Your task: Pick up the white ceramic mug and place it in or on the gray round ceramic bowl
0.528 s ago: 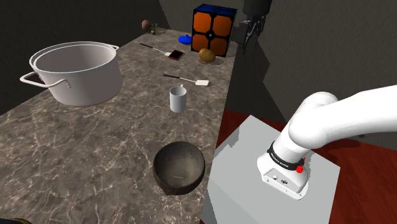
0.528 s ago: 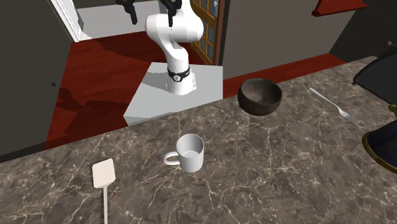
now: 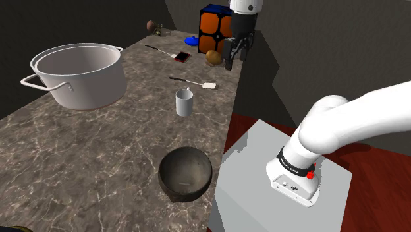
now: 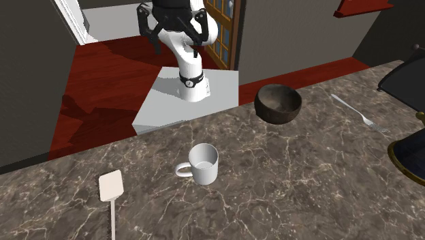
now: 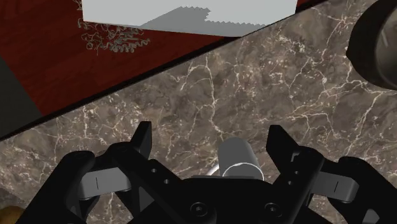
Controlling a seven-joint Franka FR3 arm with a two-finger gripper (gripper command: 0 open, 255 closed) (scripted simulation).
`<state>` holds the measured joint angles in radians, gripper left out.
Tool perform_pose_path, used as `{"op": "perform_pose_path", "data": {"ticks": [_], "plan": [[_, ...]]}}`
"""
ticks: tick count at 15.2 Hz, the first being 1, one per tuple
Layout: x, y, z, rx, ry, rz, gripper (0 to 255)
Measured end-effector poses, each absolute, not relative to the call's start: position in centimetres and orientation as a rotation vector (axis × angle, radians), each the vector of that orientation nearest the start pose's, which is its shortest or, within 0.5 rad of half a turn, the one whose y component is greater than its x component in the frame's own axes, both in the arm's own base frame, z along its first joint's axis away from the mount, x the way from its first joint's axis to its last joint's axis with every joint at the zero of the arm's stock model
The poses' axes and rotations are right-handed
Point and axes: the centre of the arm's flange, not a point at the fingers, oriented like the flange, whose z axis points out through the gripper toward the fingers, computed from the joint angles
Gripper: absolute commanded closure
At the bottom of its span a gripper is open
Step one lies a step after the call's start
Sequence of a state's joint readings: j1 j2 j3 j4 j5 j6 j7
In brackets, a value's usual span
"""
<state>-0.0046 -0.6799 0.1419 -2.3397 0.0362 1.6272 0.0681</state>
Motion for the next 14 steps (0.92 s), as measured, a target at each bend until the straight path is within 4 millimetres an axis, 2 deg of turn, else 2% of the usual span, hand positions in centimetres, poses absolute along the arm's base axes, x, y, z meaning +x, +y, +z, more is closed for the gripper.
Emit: {"op": "perform_pose_path", "data": {"ticks": [3,10,12,14], "plan": [[35.3,7.9,53.7,-3.195,-0.012,0.03,0],[41.4,11.9,47.5,-3.187,0.084,-0.027,0],[42.5,12.8,45.6,-3.184,0.112,-0.042,0],[44.2,14.2,44.5,-3.181,0.139,-0.06,0]]}}
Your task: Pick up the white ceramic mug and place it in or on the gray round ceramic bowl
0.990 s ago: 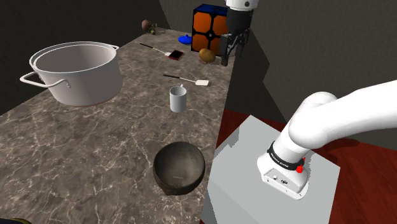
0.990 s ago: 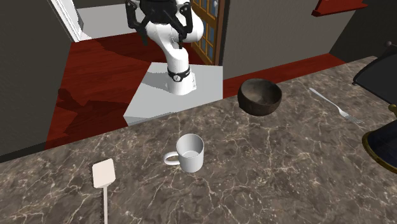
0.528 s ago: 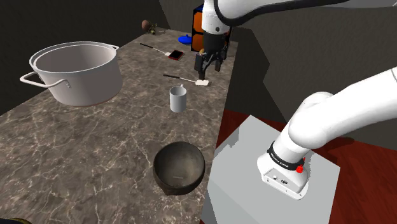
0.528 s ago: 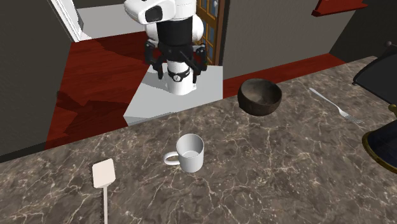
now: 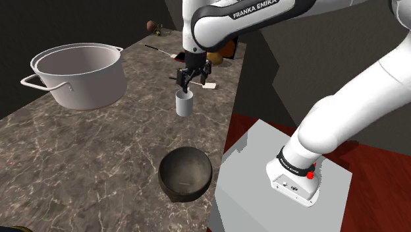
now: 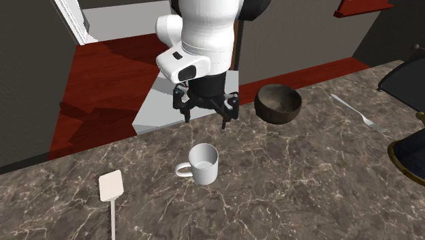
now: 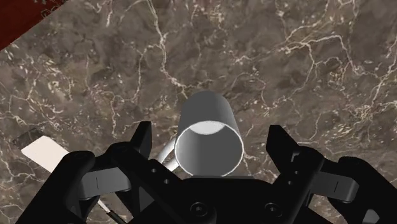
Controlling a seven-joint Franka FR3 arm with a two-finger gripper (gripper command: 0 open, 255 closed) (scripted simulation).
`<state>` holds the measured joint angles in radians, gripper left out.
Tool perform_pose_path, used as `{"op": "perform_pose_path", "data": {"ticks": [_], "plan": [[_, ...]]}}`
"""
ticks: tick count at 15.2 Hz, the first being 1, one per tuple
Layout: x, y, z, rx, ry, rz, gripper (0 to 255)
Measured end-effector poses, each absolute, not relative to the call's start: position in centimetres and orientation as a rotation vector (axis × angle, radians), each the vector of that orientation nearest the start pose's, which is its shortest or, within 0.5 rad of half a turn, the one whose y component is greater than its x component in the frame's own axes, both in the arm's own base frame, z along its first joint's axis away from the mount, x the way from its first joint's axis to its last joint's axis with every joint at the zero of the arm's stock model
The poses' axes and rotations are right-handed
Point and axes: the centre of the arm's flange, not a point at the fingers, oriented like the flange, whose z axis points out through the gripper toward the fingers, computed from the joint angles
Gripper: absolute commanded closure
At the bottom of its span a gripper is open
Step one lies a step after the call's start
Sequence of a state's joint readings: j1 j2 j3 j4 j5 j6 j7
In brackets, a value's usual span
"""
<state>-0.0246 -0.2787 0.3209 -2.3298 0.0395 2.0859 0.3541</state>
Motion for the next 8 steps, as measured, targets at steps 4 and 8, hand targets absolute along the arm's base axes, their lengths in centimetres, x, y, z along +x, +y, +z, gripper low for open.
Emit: {"op": "perform_pose_path", "data": {"ticks": [4,8], "plan": [[47.6,16.3,41.0,-3.173,0.193,-0.09,0],[49.9,17.6,38.3,-3.166,0.232,-0.112,0]]}}
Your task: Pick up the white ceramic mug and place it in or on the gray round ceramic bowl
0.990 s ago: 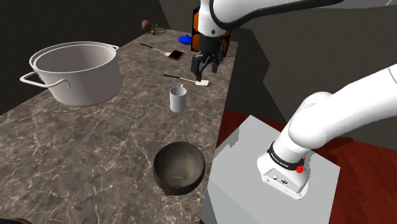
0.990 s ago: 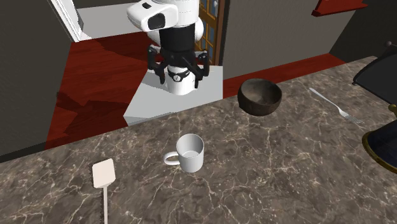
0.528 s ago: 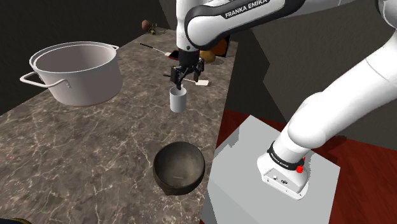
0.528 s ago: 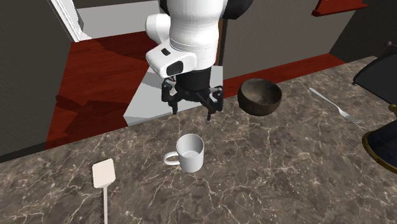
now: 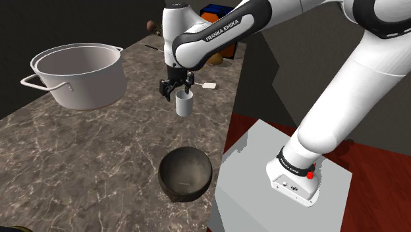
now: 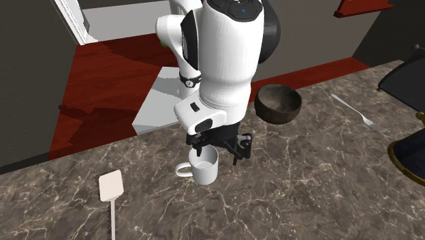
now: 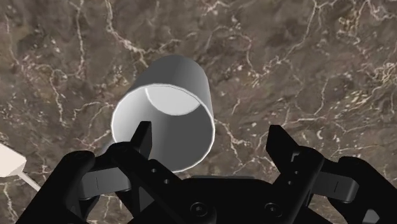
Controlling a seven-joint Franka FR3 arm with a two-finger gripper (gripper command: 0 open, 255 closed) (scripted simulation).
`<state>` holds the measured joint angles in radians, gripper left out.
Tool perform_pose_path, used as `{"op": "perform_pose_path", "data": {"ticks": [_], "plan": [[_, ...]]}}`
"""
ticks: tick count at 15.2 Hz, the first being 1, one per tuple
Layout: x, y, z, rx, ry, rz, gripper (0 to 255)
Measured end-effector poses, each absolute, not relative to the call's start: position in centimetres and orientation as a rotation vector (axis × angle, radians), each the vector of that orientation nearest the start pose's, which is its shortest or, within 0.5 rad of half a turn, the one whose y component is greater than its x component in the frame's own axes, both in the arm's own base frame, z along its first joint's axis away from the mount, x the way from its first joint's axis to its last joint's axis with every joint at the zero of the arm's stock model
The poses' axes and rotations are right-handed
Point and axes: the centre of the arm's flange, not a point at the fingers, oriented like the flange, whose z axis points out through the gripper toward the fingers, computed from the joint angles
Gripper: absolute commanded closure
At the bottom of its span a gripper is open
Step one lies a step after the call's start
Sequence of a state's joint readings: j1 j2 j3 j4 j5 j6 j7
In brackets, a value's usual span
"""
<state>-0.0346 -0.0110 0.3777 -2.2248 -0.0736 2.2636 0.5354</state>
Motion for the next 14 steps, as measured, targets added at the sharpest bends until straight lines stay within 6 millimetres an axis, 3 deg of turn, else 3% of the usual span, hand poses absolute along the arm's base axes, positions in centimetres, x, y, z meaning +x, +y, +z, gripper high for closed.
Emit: {"op": "perform_pose_path", "data": {"ticks": [6,13,14], "plan": [[50.3,17.6,35.2,-3.165,0.236,-0.115,0],[50.3,17.6,34.8,-3.165,0.236,-0.115,0],[50.3,17.6,34.8,-3.165,0.236,-0.115,255]]}}
